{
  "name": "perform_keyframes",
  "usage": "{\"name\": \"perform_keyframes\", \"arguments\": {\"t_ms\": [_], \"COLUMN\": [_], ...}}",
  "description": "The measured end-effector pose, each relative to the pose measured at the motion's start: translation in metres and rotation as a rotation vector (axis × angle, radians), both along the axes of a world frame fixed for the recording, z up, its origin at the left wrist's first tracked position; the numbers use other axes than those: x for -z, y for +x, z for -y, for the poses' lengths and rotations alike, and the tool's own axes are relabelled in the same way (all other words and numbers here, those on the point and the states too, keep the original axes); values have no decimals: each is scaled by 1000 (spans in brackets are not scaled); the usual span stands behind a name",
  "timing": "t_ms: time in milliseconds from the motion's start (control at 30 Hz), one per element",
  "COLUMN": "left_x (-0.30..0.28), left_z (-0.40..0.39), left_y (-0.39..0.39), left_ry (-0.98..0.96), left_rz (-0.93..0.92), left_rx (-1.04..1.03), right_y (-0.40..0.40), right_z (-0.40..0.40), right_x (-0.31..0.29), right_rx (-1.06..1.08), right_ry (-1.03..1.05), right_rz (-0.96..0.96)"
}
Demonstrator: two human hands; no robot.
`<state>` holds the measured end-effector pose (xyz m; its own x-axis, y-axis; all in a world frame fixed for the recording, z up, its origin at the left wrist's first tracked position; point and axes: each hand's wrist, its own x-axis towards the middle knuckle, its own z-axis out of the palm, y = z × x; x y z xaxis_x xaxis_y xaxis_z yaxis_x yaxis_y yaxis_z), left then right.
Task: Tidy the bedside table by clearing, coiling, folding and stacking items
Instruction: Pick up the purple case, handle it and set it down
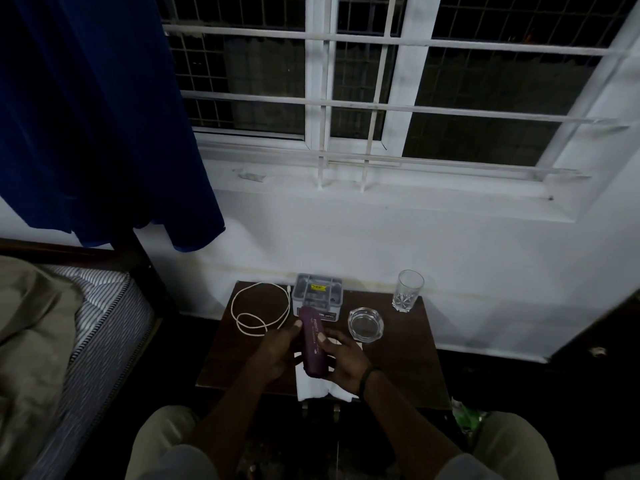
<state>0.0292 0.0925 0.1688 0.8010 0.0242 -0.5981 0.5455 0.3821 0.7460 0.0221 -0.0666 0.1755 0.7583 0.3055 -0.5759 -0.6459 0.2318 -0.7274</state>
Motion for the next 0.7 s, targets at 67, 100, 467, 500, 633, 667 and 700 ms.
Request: {"name": "perform_keyframes", "arguments": {"t_ms": [67, 100, 467, 500, 633, 667, 700], "left_x": [3, 3, 3, 3, 7, 9, 9], "left_z": [-2, -3, 3, 4, 5, 5, 5], "left_y": [0, 0, -4, -5, -6, -4, -4], "left_ry": [-22, -29, 115, 145, 293, 330, 368], "left_rz": [-43, -60, 65, 78, 119, 129, 127], "left_rx": [47, 58, 55, 57, 80, 77, 81], "right_y": [-1, -1, 0, 0, -1, -1, -1], "right_z": [0, -1, -9, -11, -14, -14, -15], "right_x": [1, 2, 1, 0, 6, 8, 10], "right_rx": [-40, -56, -256, -265, -314, -338, -366], "right_ry": [19, 19, -323, -363, -621, -693, -754], "right_rz": [2, 4, 267, 287, 461, 527, 578]}}
